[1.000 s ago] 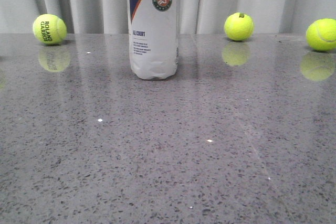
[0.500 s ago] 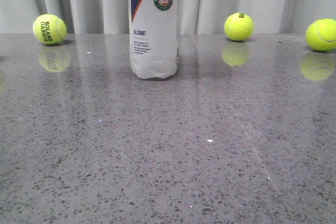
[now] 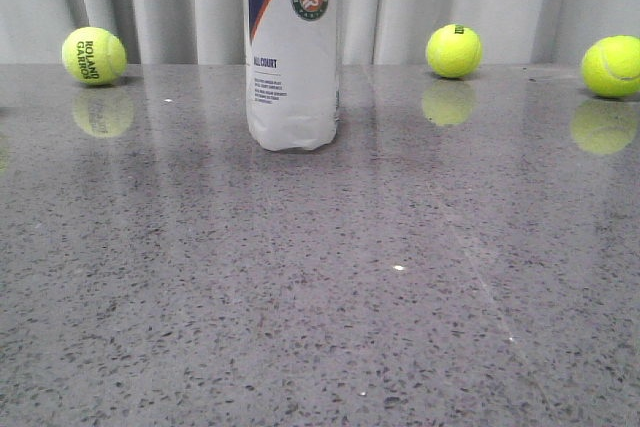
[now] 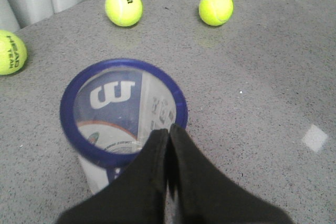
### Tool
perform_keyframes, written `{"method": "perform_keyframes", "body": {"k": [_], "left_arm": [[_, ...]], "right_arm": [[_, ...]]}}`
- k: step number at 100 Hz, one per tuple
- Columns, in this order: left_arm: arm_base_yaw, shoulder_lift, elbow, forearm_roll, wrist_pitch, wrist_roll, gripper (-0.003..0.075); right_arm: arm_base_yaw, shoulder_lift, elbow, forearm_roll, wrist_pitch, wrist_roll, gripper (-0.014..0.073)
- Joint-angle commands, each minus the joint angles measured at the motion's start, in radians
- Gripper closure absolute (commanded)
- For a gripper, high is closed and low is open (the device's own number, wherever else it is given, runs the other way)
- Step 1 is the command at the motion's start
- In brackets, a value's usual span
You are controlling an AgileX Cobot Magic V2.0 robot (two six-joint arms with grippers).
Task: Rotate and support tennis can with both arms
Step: 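Open the left gripper and lift it off the top of the can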
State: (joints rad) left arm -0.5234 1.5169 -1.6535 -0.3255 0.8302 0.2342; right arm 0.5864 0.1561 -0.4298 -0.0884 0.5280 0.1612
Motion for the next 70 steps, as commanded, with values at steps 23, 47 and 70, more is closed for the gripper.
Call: {"method": "perform_keyframes", "body": {"k": [23,47,70], "left_arm": [[-0.009,-0.238,0.259,-0.032,-0.225,0.000,0.0740],[-0.009,-0.378,0.446,-0.032,-0.298,0.000,0.0740],[0.015,-0.463,0.546,-0.023,-0.259,0.000,0.0740]], "right_arm": [[-0.004,0.009,-0.026,-0.012,-0.084,0.002,0.0662],[-0.004,0.009,-0.026,-0.012,-0.084,0.002,0.0662],[-0.004,0.009,-0.026,-0.012,-0.084,0.002,0.0662]]}}
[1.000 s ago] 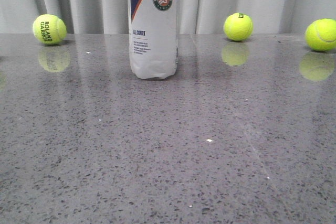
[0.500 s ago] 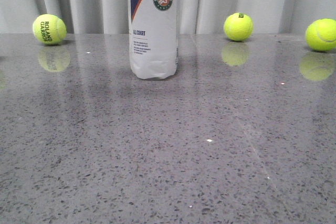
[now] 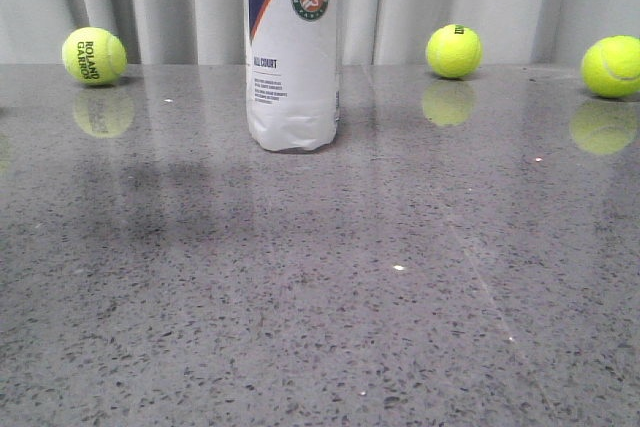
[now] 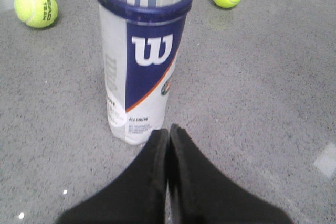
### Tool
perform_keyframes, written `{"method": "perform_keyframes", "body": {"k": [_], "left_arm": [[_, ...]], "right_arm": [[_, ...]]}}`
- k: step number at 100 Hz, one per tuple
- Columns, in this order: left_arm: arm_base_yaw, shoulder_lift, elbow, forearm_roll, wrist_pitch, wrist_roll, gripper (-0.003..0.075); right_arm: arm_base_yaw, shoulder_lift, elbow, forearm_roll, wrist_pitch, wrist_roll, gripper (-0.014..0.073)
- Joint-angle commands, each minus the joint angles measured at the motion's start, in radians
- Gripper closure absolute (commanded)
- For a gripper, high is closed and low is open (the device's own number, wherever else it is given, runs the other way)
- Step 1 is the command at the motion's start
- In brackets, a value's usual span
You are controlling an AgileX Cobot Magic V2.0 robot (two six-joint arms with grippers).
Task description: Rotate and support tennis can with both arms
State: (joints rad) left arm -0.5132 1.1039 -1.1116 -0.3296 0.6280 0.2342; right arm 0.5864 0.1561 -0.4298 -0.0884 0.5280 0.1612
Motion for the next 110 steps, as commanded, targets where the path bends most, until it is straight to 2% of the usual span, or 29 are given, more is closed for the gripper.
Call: {"method": "perform_keyframes", "body": {"k": [1,20,41,53,77,88,103,110], "left_arm": [[0.005,-0.056,0.008,-0.016,-0.057,0.000,0.0740],[0.005,-0.148,0.141,0.008,-0.140,0.000,0.0740],[0.005,-0.255,0.346,0.016,-0.368,0.000,0.0740],[0.005,-0.313,0.483,0.016,-0.556,0.000,0.0740],[0.066,-0.423,0.684,0.020,-0.767,0.000,0.0740],[0.113,-0.480,0.752,0.078,-0.806,-0.018,0.0740],[0.214,-0.570,0.822,0.242,-0.809,-0.151,0.0740],[0.263,-0.616,0.861,0.254,-0.809,-0.157,0.0740]], "right_arm": [[-0.004,0.009,-0.026,-0.012,-0.084,0.002,0.0662],[-0.004,0.009,-0.026,-0.012,-0.084,0.002,0.0662],[-0.004,0.009,-0.026,-0.012,-0.084,0.002,0.0662],[-0.004,0.009,-0.026,-0.012,-0.084,0.002,0.0662],[-0.004,0.009,-0.026,-0.012,-0.084,0.002,0.0662],[-0.004,0.009,-0.026,-0.012,-0.084,0.002,0.0662],[-0.004,0.009,-0.026,-0.012,-0.084,0.002,0.0662],[-0.004,0.009,-0.026,-0.012,-0.084,0.002,0.0662]]}}
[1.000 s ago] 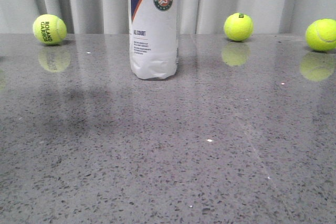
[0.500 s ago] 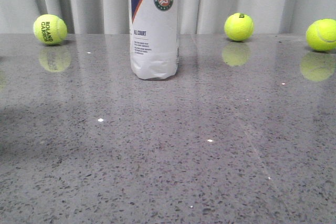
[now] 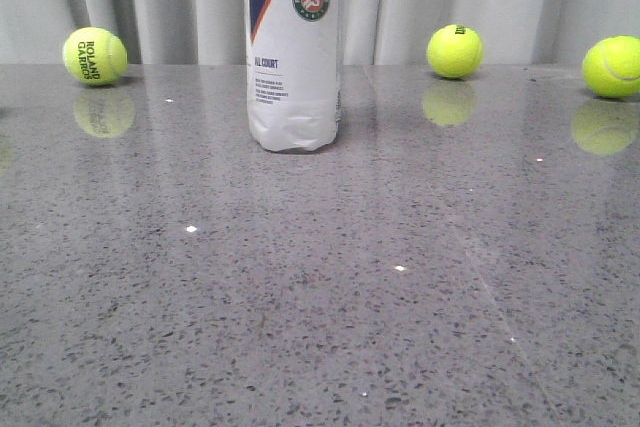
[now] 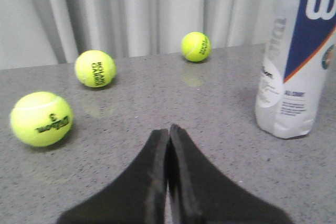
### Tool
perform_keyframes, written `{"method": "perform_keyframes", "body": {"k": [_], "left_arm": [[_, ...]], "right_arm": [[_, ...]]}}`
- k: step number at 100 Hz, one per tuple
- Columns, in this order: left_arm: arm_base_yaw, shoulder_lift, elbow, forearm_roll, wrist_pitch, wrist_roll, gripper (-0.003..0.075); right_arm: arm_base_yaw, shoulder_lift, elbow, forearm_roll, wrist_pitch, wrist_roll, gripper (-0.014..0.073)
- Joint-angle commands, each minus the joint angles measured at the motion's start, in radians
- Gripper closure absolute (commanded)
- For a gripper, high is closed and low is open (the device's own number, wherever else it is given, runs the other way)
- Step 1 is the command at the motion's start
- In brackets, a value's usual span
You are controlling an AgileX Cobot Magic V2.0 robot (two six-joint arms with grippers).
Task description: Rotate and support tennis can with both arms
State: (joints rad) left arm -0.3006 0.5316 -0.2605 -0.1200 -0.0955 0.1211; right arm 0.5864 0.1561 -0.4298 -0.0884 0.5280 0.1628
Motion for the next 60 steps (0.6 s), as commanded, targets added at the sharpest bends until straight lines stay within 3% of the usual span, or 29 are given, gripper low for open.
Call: {"method": "perform_keyframes", "body": {"k": [1,57,60], "left_arm": [[0.055,-0.049,0.014,0.044,-0.086,-0.044,0.0740],[0.229,-0.512,0.307,0.036,-0.042,-0.044,0.0740],[0.232,-0.536,0.305,0.035,0.012,-0.044,0.0740]], "right_arm": [[-0.004,0.009,-0.026,-0.012,-0.084,0.001,0.0662],[-0.004,0.009,-0.026,-0.012,-0.084,0.001,0.0662],[-0.004,0.009,-0.026,-0.012,-0.084,0.001,0.0662]]}}
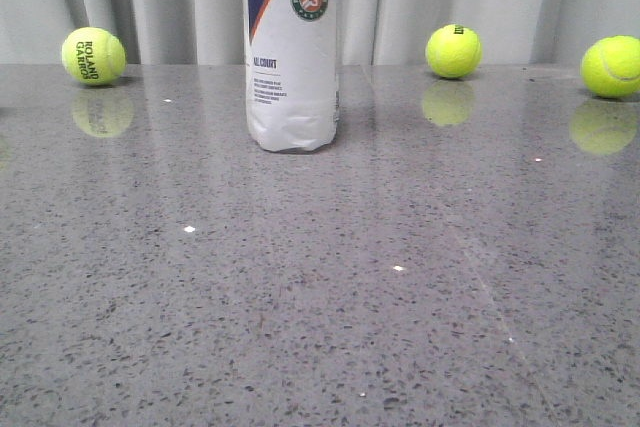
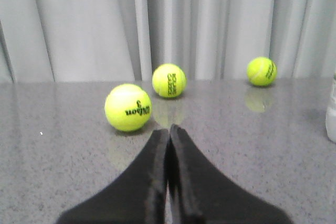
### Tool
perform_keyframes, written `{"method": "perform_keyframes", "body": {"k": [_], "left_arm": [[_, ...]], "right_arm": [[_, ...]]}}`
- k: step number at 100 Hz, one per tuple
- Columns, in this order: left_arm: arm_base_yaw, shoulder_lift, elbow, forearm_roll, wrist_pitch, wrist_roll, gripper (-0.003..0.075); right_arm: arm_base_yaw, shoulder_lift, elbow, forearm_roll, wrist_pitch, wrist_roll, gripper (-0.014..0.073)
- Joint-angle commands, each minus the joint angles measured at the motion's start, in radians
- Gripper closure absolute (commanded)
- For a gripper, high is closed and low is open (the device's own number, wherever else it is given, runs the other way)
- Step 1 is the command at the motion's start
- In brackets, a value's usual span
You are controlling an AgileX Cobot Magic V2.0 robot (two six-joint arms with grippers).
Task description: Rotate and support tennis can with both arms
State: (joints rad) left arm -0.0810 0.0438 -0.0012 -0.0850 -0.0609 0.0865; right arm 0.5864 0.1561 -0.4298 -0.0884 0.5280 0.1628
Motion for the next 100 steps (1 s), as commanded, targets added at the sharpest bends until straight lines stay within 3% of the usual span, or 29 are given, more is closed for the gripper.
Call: {"method": "perform_keyframes", "body": {"k": [1,100], "left_arm": [[0.015,-0.060,0.045,0.000,-0.010,-0.010,0.0740],[0.015,-0.082,0.045,-0.006,0.027,-0.010,0.0740]], "right_arm": [[-0.004,0.009,-0.026,-0.012,-0.084,0.001,0.0662],[-0.004,0.009,-0.026,-0.012,-0.080,0.001,0.0662]]}}
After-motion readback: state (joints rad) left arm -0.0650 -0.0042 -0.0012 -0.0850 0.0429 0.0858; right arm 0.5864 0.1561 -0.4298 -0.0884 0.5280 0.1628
